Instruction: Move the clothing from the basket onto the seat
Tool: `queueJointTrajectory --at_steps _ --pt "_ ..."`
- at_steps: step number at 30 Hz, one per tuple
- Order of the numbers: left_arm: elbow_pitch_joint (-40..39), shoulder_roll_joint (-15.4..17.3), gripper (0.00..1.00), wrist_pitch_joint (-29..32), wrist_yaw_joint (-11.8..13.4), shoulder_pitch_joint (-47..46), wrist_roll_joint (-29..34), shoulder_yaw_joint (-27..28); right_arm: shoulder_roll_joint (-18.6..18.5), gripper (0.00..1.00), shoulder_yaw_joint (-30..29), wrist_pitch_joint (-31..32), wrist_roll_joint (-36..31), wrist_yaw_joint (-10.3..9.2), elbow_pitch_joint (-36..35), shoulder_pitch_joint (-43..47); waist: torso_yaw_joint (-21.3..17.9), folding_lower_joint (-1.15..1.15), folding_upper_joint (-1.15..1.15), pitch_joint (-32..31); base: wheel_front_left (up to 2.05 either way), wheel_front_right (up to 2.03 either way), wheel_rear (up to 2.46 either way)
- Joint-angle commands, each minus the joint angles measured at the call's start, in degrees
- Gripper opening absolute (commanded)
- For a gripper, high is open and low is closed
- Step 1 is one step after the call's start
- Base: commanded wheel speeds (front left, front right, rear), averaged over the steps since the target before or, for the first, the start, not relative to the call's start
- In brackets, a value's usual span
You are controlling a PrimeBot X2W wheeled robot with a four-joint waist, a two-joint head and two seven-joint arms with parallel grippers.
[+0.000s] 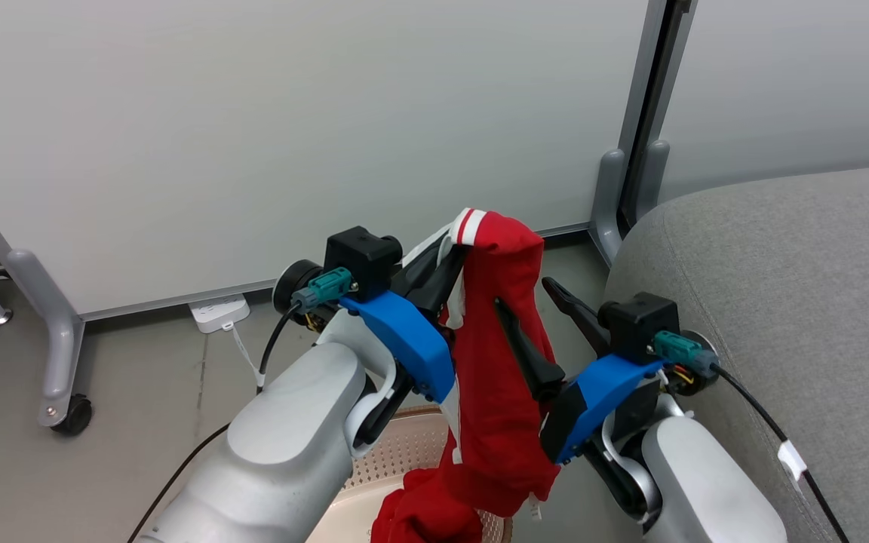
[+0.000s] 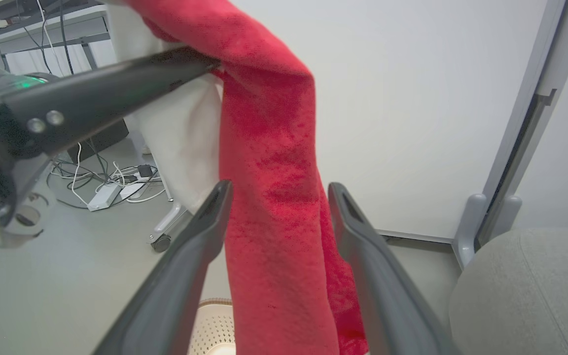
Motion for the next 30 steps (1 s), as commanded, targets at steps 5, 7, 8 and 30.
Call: queueJointTrajectory --at_steps 5,7,8,30 --pt "0.1 0.1 0.00 -0.5 0.3 -0.8 -1.2 -1.4 -0.1 1.00 2.3 1.1 1.6 -0.02 5.4 -5.6 0.3 0.00 0.00 -0.1 0.00 0.00 0.00" --pt "0.3 0.1 0.00 -0.6 0.4 -1.1 -1.7 -1.9 -0.1 1.00 3.3 1.5 2.0 -0.02 8.2 -7.4 0.3 0.00 0.00 -0.1 0.00 0.00 0.00" --pt "0.3 0.1 0.00 -0.7 0.4 -1.3 -2.0 -2.2 -0.1 1.00 3.7 1.4 2.5 -0.02 9.8 -8.2 0.4 0.00 0.00 -0.1 0.00 0.00 0.00" --pt "1.7 0.1 0.00 -1.4 0.9 -2.7 -5.5 -5.2 -0.1 0.00 16.7 -6.0 12.9 -0.02 29.8 -16.8 0.2 0.00 0.00 -0.9 0.00 0.00 0.00"
